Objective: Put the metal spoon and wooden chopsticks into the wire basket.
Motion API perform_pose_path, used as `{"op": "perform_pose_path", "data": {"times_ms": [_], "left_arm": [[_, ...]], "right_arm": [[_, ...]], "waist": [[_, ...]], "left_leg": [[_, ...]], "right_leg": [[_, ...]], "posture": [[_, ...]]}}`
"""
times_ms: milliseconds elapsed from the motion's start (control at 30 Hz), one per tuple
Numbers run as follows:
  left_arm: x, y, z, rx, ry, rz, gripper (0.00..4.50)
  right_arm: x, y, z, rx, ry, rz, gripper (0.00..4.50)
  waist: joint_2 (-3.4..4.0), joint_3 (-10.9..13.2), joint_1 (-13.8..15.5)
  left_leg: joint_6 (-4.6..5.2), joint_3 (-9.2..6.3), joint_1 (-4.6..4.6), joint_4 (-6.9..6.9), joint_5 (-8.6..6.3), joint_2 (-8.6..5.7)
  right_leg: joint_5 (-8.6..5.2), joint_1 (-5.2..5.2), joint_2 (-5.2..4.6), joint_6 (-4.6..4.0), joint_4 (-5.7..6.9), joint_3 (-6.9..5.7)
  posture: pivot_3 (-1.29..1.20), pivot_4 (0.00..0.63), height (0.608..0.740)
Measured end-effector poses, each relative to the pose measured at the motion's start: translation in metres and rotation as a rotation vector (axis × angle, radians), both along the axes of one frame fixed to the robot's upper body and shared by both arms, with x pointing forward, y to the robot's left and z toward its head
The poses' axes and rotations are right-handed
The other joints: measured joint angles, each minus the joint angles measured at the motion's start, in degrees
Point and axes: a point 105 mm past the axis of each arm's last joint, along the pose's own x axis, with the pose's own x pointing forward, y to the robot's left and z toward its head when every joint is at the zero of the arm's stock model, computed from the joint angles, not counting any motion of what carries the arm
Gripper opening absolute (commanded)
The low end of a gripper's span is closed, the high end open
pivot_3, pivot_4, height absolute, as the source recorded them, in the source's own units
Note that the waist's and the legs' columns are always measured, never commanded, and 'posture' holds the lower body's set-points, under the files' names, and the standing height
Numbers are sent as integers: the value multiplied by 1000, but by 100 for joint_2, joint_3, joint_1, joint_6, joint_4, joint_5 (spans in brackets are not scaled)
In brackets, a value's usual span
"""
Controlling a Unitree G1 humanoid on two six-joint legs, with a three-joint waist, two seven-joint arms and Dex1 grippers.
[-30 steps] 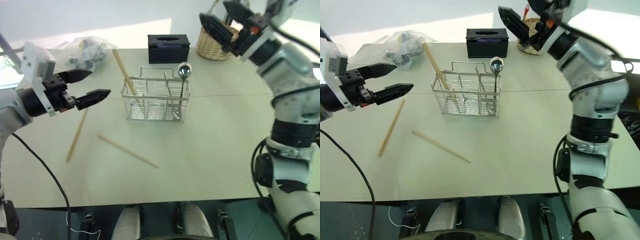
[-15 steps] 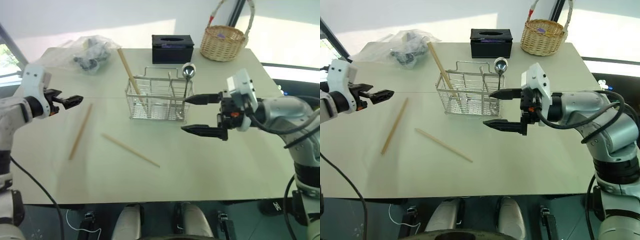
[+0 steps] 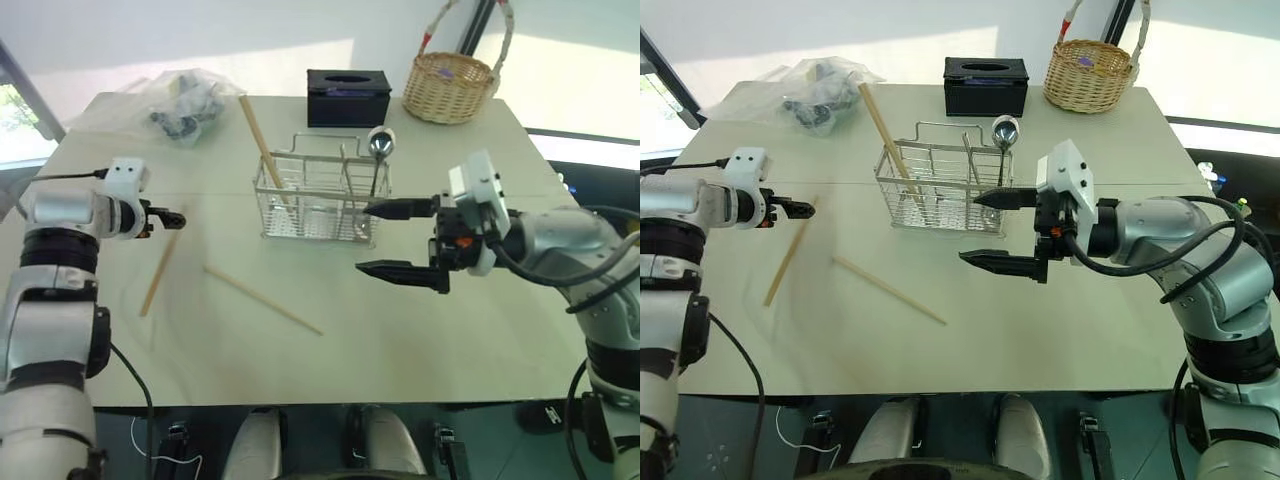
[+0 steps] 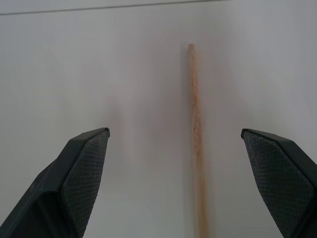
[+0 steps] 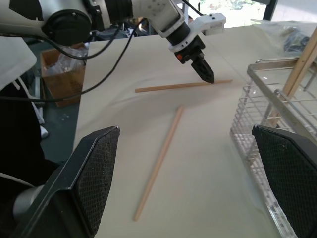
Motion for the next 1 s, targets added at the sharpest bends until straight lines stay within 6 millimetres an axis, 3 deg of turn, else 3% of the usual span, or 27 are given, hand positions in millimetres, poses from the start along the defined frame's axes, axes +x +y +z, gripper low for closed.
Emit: {"op": "perform_pose_path", "data": {"times_ms": [333,467,667,1000], "left_arm": [[6,-1,-7,40,16,-41,4500],[7,-5,-8,40,22,-67,3205],[7,-7,-7,40,28,-71,121],[7,-2,-5,11,13,-23,51]], "right_arm": [[-7,-3,-3,5,16,-11,4432],[-5,-3,-2,11,13,-26,4500],[-4,-4,-1,23,14,-38,4500],[0,-6,0,30,20,-57,4500]], "waist": [[-3,-7,4],[-3,-9,5],[-4,-9,0],[-6,-8,-12]], "left_leg": [[0,0,7,5,0,0],[0,0,8,6,0,0],[0,0,8,5,0,0],[0,0,8,5,0,1]], "right_leg": [[0,5,-2,0,2,0],[0,6,-3,0,4,0],[0,5,-3,0,5,0],[0,3,-2,0,7,0]], "posture": [[0,150,706],[0,150,706],[0,150,706],[0,150,706]]}}
